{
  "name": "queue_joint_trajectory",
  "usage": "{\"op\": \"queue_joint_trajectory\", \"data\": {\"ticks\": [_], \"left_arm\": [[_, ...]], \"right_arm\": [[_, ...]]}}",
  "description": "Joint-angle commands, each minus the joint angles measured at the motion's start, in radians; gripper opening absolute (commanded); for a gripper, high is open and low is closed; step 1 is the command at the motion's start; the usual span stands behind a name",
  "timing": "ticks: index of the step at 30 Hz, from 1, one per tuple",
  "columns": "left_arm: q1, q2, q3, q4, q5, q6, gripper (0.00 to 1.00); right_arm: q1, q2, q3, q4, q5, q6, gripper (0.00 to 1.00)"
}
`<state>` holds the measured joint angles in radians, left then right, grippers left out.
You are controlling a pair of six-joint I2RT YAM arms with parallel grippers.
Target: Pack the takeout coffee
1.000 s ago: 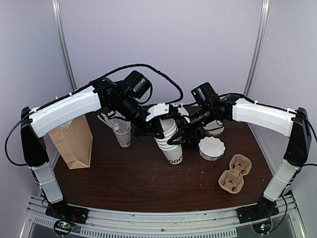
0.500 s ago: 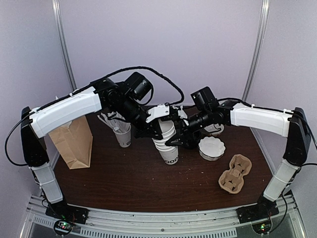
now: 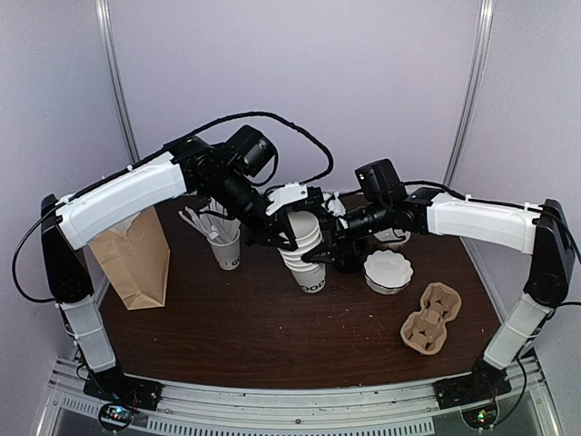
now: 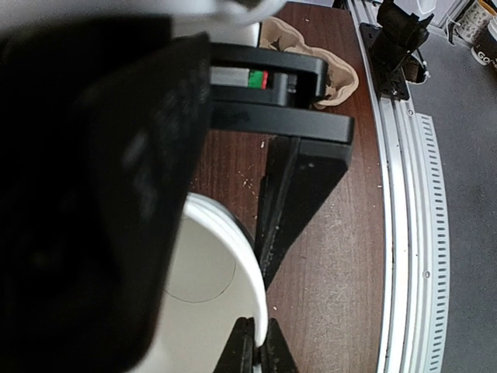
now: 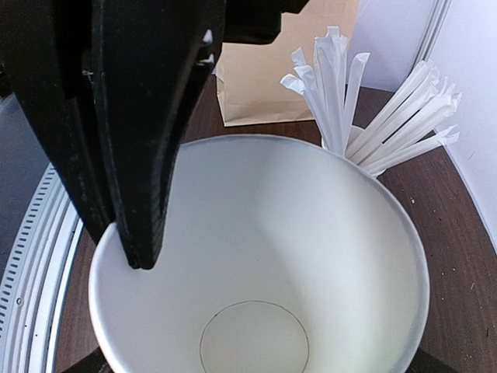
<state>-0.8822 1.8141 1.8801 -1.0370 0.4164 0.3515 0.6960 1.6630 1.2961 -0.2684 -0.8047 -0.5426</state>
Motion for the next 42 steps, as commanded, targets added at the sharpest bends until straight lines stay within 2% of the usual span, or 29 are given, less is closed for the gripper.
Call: {"op": "queue_joint_trajectory", "data": {"ticks": [1,4,9,12,16,18,23,24,26,27,31,36,42], "left_arm": [[0.070,-0.002,0.114,0.085,0.066,-0.140,0.00],[0.073,0.001,0.138,0.091,0.009,-0.147,0.00],[0.036,-0.049,0.091,0.168,-0.191,-0.140,0.00],[0.034,-0.090,0.071,0.177,-0.125,-0.175,0.00],[0.038,-0.080,0.120,0.096,-0.019,-0.190,0.01],[0.038,-0.058,0.147,0.057,0.004,-0.185,0.12],[0.037,-0.034,0.132,0.041,-0.007,-0.149,0.21],[0.037,-0.034,0.128,0.043,0.000,-0.143,0.26],[0.035,-0.040,0.112,0.049,0.056,-0.122,0.48],[0.027,-0.050,0.097,0.052,0.073,-0.096,0.50],[-0.025,-0.129,-0.066,0.199,0.003,-0.053,0.51],[-0.027,-0.224,-0.286,0.393,-0.028,-0.037,0.47],[-0.029,-0.199,-0.327,0.427,-0.099,0.008,0.50]], "right_arm": [[-0.003,0.007,-0.075,-0.133,0.135,-0.105,0.73],[-0.005,0.009,-0.077,-0.137,0.118,-0.078,0.73],[-0.025,0.043,-0.038,-0.128,0.014,0.093,0.73],[-0.024,0.054,-0.037,-0.163,0.028,0.032,0.73],[-0.021,0.023,-0.094,-0.123,0.137,-0.092,0.72],[-0.021,0.005,-0.110,-0.100,0.149,-0.091,0.72],[-0.020,-0.022,-0.089,-0.118,0.114,-0.054,0.72],[-0.020,-0.024,-0.083,-0.119,0.108,-0.045,0.72],[-0.021,-0.024,-0.075,-0.121,0.094,-0.017,0.73],[-0.021,-0.021,-0.070,-0.121,0.084,-0.002,0.73],[-0.027,-0.015,-0.061,-0.102,0.027,0.075,0.73],[-0.030,-0.026,-0.033,-0.109,-0.007,0.117,0.73],[-0.027,-0.042,-0.003,-0.134,-0.027,0.127,0.72]]}}
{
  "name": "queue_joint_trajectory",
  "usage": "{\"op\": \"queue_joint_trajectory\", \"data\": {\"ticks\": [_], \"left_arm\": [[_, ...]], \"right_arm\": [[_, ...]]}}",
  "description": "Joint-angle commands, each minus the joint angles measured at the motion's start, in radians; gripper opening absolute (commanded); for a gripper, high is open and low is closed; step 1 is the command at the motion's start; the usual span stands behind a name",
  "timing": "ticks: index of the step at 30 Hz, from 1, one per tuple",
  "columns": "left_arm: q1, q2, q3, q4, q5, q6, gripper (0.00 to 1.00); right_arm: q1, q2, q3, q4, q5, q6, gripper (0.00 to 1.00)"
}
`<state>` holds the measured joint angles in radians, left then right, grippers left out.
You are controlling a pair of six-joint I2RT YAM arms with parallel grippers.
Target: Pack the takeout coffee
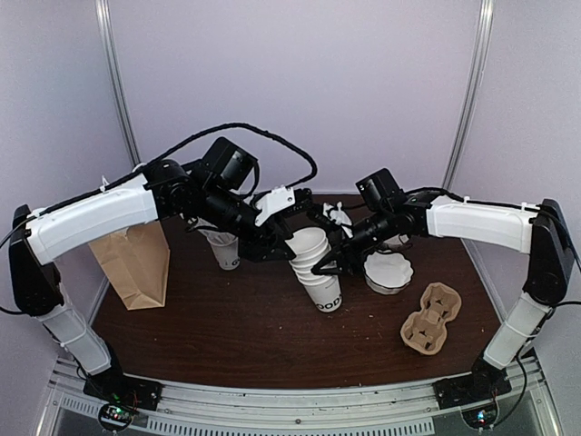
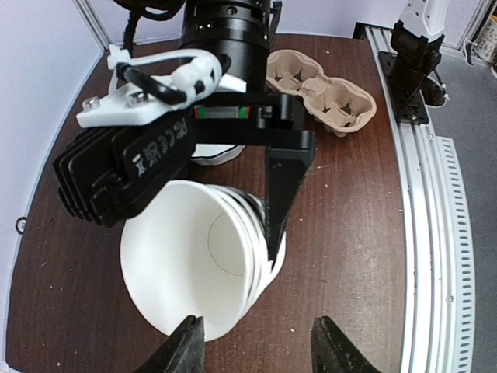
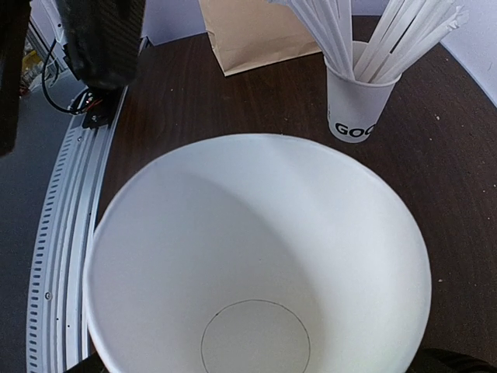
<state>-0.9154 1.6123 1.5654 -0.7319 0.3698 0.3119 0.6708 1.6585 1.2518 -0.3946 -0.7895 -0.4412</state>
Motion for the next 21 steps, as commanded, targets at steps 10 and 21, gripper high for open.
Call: {"op": "queue_joint_trajectory", "data": {"ticks": [10,21], "left_arm": [[0.005,0.085,0.051,0.075,0.000,0.091,0.39],[0.004,0.121,0.079,0.057,0.005,0.077,0.00]], "right_arm": [[0.002,-0.045,0.043,-0.014,-0.042,0.027,0.72],[0.002,-0.046,0.019,-0.017,-0.025,-0.008,0.72]]}}
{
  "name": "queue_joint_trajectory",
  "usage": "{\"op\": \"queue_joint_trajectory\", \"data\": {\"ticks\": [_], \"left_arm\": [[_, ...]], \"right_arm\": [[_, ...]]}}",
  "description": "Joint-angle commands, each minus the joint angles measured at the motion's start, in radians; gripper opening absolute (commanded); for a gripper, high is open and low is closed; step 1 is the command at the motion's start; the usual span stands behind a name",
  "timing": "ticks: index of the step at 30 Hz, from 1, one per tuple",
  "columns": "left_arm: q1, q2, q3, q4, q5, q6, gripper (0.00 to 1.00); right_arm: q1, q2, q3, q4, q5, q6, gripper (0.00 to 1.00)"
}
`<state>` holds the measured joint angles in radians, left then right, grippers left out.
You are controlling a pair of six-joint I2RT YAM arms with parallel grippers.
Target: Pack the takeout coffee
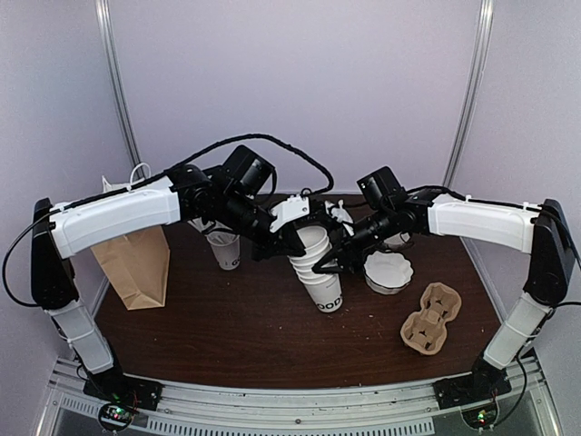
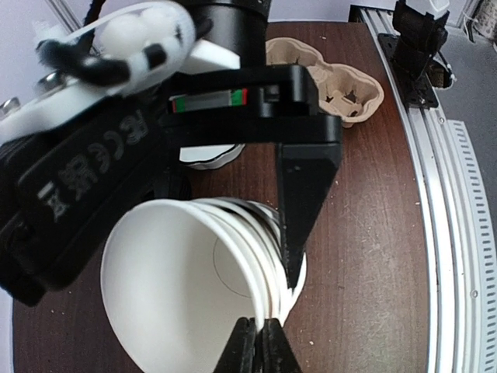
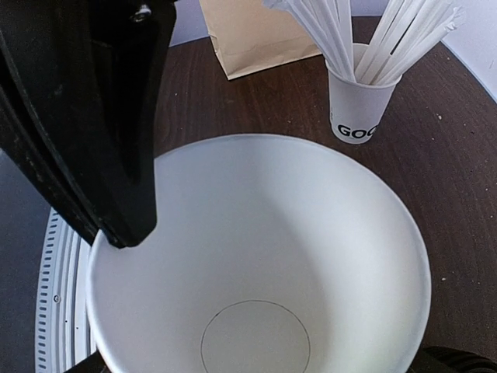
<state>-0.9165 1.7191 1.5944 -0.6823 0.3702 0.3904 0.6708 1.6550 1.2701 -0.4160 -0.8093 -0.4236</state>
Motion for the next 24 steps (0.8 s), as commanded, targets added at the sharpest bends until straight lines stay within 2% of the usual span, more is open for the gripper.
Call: {"op": "queue_joint_trajectory", "data": {"ticks": [1,9,18,24], "left_arm": [[0.006,0.015,0.058,0.003,0.001,-0.004,0.00],[0.008,-0.029,0.149,-0.007,-0.101,-0.014,0.00],[0.006,-0.135,0.091,0.093,-0.157,-0.071,0.00],[0.005,-0.228,-0.010,0.194,-0.285,-0.087,0.00]], "right_arm": [[0.005,-0.044,-0.006,0.003,0.003,-0.038,0.72],[0.024,-0.023,-0.095,0.011,0.124,-0.188,0.70],[-0.063,0.038,-0.067,0.120,-0.077,0.102,0.72],[-0.071,0.033,-0.068,0.107,-0.066,0.072,0.72]]}}
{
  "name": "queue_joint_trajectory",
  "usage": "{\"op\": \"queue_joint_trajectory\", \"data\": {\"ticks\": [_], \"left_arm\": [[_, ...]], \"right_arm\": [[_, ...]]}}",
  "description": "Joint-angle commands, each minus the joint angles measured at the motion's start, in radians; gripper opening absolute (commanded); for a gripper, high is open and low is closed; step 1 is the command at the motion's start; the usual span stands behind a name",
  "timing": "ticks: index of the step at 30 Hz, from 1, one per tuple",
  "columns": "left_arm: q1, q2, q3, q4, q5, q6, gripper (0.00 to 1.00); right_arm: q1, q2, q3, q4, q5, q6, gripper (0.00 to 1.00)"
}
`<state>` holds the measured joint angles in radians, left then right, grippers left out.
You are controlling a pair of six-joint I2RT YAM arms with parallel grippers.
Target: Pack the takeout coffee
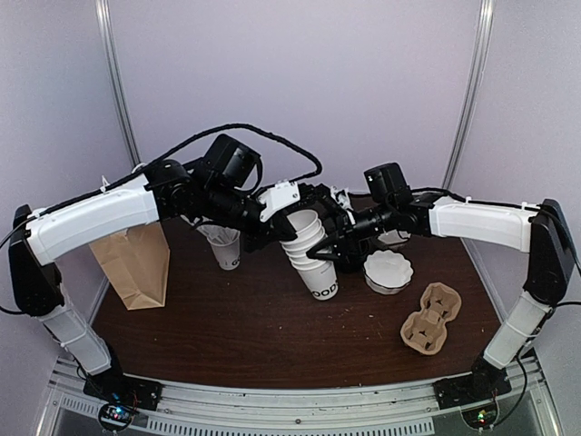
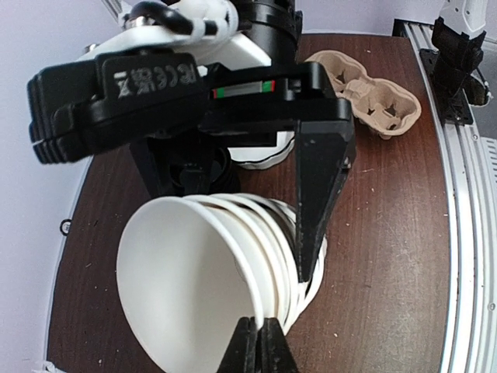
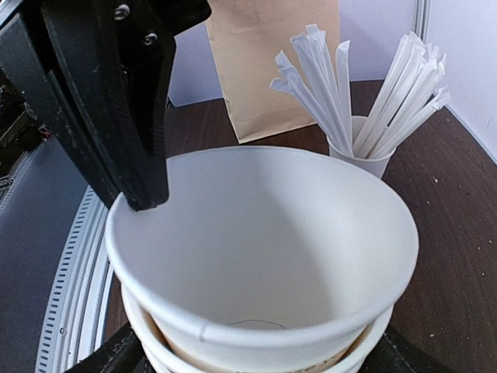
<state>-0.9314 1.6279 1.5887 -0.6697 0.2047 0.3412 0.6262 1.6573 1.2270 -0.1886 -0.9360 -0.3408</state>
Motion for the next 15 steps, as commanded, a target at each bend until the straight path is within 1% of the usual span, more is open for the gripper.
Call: {"op": "queue_joint_trajectory", "data": {"ticks": [1,4,8,10,12,15], "left_arm": [[0.019,-0.137,0.003,0.176,-0.122,-0.038,0.00],[0.019,-0.116,0.033,0.153,-0.094,-0.041,0.00],[0.021,-0.066,0.092,0.102,-0.052,-0.031,0.00],[0.021,-0.035,0.137,0.059,-0.042,0.015,0.00],[0.021,-0.012,0.181,0.015,-0.060,0.046,0.00],[0.022,-0.011,0.203,0.006,-0.107,0.079,0.00]], "right_arm": [[-0.027,0.029,-0.023,-0.133,0.072,-0.032,0.71],[-0.021,0.014,-0.013,-0.182,0.125,-0.111,0.67],[-0.001,-0.013,-0.018,-0.232,0.199,-0.213,0.66],[0.009,-0.023,-0.031,-0.259,0.243,-0.283,0.66],[0.010,-0.026,-0.040,-0.278,0.266,-0.333,0.67],[-0.003,-0.024,-0.048,-0.289,0.238,-0.354,0.67]]}}
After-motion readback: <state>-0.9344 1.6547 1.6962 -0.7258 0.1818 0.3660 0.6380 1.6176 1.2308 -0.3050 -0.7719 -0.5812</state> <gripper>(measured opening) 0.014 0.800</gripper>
